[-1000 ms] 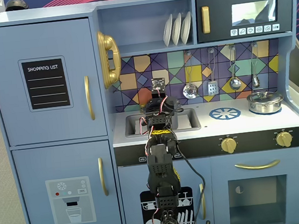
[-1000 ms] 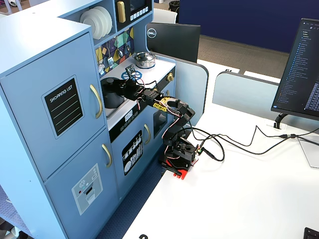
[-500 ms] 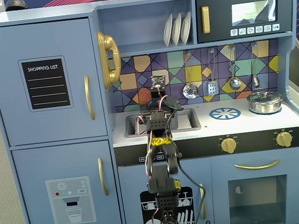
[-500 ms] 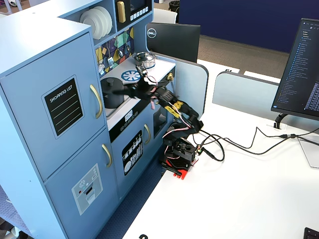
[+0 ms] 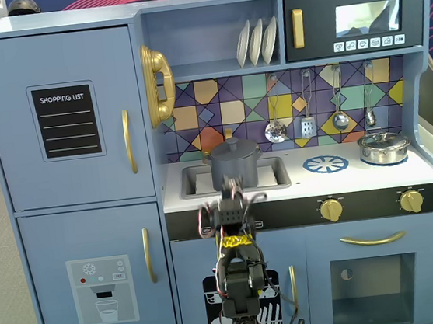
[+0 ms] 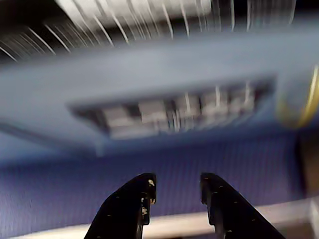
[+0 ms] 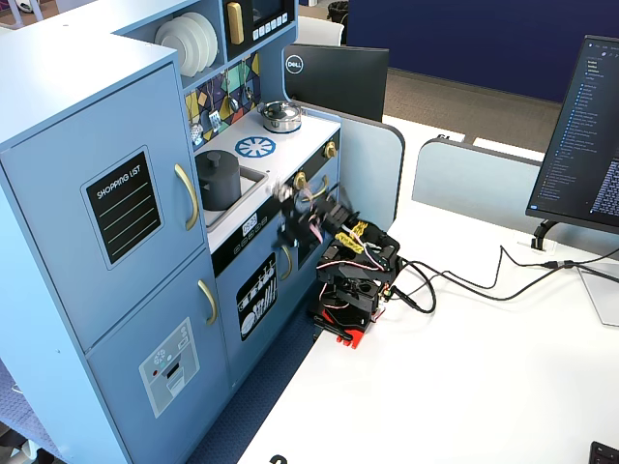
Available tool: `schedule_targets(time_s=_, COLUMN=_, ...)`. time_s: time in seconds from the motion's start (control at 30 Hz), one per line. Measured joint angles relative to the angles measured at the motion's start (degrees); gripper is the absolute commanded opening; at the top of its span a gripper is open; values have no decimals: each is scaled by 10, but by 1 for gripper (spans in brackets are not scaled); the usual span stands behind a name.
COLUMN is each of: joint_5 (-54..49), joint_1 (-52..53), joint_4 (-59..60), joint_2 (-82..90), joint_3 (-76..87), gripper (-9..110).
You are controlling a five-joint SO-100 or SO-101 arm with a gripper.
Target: Pick up the lid from the counter and put it on the gray recipient
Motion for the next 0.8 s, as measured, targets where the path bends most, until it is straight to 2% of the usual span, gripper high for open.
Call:
schedule_targets(time_s=0.13, joint_5=47, joint_1=-13, joint_4=16, joint_2=47, joint_3=108, gripper=1)
schedule_targets(time_s=0.3, joint_5=42, joint_1=-11, joint_4=76, joint_2=92, joint_3=197, gripper=3)
schedule_targets(time_s=0.5, joint_5=-10, joint_1=-22, joint_4=110, joint_2=138, joint_3=199, gripper=6)
schedule_targets(time_s=0.8, joint_5=-16, joint_1=-22, joint_4=111, joint_2=142, joint_3=200, gripper=8)
